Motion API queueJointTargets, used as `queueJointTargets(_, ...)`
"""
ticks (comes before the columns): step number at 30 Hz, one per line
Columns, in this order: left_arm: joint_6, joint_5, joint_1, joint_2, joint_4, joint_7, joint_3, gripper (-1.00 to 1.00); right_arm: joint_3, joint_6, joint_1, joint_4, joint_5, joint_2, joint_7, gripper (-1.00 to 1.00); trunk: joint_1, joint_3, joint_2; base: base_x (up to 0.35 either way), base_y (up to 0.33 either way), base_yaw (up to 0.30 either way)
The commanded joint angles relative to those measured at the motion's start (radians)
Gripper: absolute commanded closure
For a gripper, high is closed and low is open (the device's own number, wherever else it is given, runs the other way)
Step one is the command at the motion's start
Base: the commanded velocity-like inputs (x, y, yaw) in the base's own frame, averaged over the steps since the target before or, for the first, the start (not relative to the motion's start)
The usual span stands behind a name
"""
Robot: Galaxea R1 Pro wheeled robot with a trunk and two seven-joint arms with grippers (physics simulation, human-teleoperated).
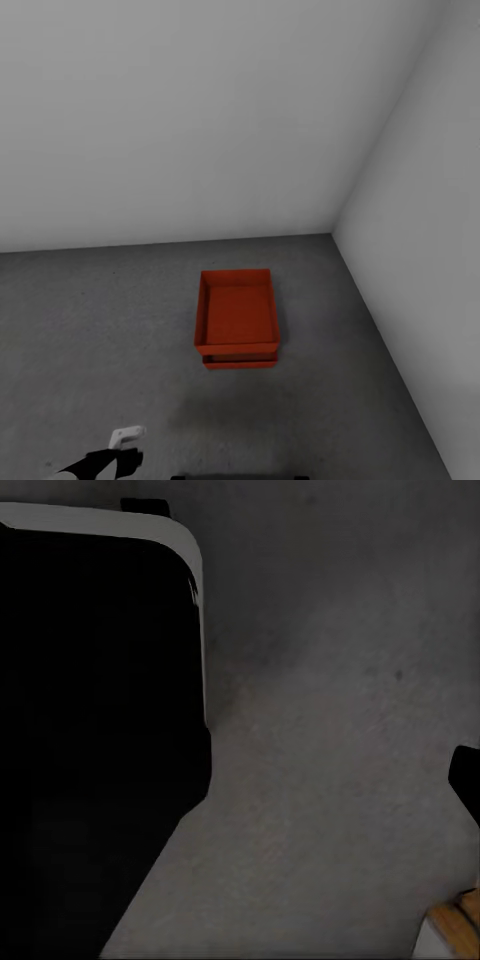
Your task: Move the two storage containers from the living room to the garage. In the garage, place one container on the floor and stack the other container on top of it (either order is fine).
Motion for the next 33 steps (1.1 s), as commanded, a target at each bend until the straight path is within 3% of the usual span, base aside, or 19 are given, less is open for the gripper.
queueJointTargets(1,0.004,0.01,0.009,0.0,-0.001,0.002,0.0,-1.0,0.008,-0.011,0.01,0.003,-0.01,0.0,0.0,-1.0,0.001,0.0,-0.001,0.0,0.0,0.0)
queueJointTargets(10,0.004,0.012,0.072,-0.002,0.004,0.003,0.0,-1.0,0.009,-0.024,0.067,0.003,-0.011,-0.012,0.003,-1.0,0.001,0.014,-0.001,0.0,0.0,0.0)
queueJointTargets(33,0.01,0.013,0.075,-0.012,0.005,0.003,0.0,-1.0,0.01,-0.023,0.081,0.003,-0.004,-0.01,0.01,-1.0,0.001,0.05,-0.001,0.0,0.0,0.0)
